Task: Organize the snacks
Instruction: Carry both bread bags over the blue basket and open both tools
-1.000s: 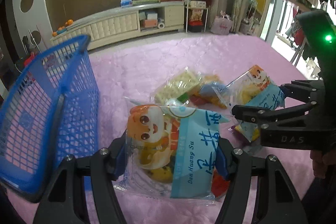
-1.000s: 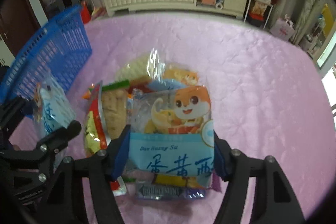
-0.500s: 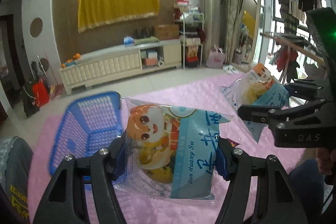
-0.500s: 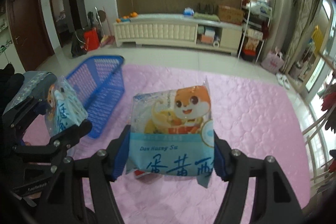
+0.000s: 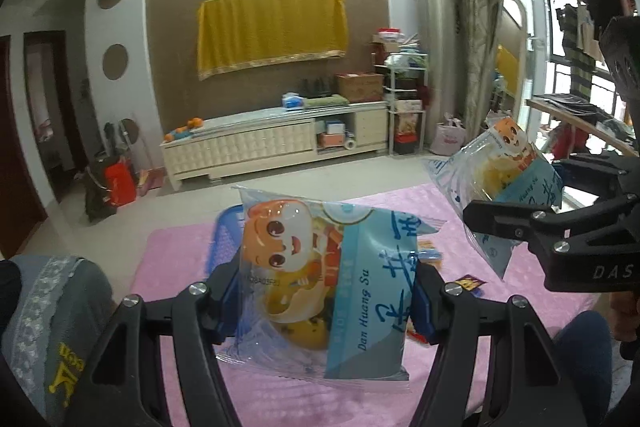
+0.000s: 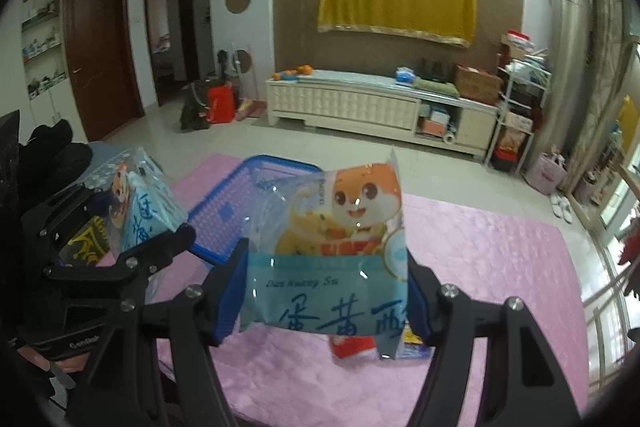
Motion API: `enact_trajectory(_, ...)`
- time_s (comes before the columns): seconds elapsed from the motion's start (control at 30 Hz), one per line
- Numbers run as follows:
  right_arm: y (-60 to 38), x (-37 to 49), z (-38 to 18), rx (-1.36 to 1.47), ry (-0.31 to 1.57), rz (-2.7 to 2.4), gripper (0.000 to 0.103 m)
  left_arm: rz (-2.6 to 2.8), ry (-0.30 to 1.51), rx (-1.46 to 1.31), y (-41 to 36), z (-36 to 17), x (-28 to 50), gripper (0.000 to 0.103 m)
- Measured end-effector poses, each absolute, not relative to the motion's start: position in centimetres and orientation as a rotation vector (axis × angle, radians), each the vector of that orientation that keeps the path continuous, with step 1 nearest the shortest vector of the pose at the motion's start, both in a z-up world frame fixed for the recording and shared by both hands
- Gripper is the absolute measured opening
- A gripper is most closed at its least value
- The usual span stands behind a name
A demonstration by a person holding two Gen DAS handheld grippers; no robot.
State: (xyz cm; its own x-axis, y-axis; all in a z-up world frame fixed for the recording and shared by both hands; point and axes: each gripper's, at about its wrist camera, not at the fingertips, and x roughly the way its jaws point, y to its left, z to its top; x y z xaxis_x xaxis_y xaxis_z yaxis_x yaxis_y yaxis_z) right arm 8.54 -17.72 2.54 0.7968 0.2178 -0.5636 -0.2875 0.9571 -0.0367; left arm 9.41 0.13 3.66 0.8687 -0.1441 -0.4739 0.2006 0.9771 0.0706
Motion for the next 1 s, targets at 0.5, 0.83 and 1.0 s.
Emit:
enact_trajectory(0.5, -11.9, 12.7, 1.1, -0.118, 0.618, 0.403, 0.071, -0.094, 0.530, 0.109, 5.4, 3.1, 11.7, 0.064)
enact_trajectory(0.83, -11.3, 16.9, -2.6, -0.064, 0.729, 0.455, 0.072, -0.092, 0.625, 0.059, 7.0, -0.4, 16.0, 0.064)
enact_trajectory(1.0, -11.0, 18.4, -3.8, -0.059, 0.760, 0.456, 0.072, -0.094, 0.670, 0.031, 7.4, -2.2, 17.7, 0.064)
